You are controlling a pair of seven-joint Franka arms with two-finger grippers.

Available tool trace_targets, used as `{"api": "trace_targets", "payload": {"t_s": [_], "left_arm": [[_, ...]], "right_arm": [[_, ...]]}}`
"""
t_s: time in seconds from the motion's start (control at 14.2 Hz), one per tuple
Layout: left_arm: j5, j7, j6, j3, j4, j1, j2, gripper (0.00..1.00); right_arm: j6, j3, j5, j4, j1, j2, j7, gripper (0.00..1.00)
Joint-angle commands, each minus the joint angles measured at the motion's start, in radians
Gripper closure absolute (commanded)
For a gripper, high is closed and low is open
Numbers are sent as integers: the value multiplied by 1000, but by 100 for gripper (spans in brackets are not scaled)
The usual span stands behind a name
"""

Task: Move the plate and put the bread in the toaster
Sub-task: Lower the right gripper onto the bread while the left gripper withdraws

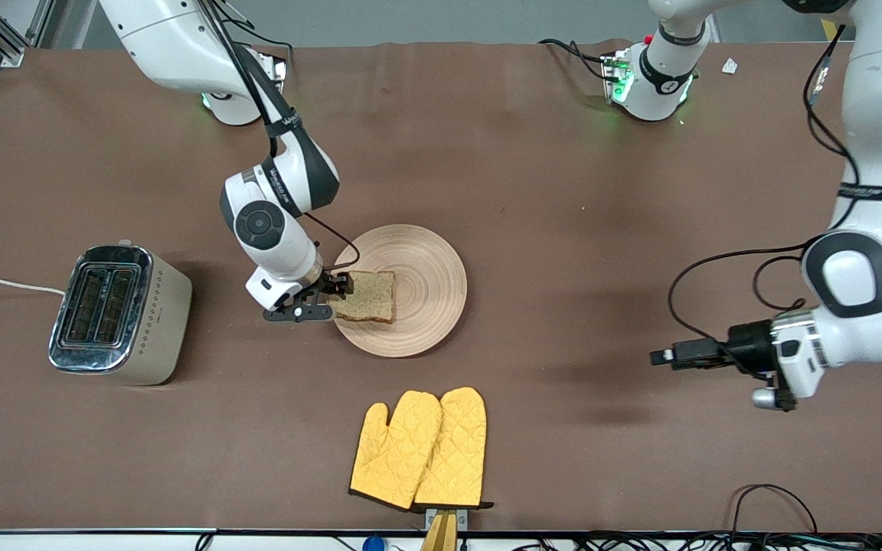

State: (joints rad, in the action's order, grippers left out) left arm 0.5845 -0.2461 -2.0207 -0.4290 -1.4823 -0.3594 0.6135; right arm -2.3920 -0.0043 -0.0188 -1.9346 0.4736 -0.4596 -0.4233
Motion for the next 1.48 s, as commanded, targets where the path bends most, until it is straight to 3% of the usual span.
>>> {"api": "trace_targets", "payload": {"t_s": [0.0, 0.14, 0.35, 0.63, 0.84, 1.12, 1.41], "left_arm": [[-145, 109, 52, 3, -21, -15, -107, 0], [-282, 197, 101, 3, -19, -13, -184, 0], [-353, 313, 198, -7, -19, -4, -260, 0], [-512, 327, 287, -13, -30, 32, -380, 0], [-577, 318, 336, 168, -58, 207, -486, 0], [-578, 314, 401, 324, -101, 299, -615, 0], [-580, 315, 471, 345, -110, 301, -666, 0]], "right_arm": [[-23, -8, -7, -18, 11, 1, -14, 28], [-42, -8, -7, -20, 11, -4, -14, 33], [-46, -8, -7, -18, 11, -14, -14, 36], [-47, -8, -7, -18, 11, -14, -14, 44], [-50, -8, -7, -18, 17, -14, -14, 55], [-53, -8, -7, -18, 17, -18, -14, 58], [-56, -8, -7, -18, 20, -18, -12, 60]]}}
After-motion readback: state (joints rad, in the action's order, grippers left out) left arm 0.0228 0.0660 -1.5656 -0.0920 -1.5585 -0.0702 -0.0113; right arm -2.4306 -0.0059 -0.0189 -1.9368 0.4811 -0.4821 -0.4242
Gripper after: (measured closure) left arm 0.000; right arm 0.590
